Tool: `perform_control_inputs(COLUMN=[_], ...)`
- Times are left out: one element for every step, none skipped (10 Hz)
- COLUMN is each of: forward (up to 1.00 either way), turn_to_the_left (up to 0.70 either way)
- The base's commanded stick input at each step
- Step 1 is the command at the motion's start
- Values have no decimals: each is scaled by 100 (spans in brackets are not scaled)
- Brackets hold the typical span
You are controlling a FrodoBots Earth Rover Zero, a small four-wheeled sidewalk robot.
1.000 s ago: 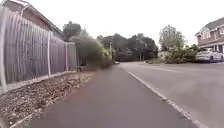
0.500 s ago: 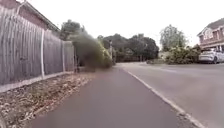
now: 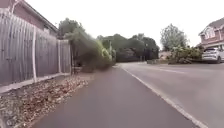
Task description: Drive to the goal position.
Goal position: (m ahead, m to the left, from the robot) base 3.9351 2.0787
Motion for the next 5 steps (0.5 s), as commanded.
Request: perform_control_inputs(forward=[100,100,100,100,100], turn_to_the_left=[0,0,0,0,0])
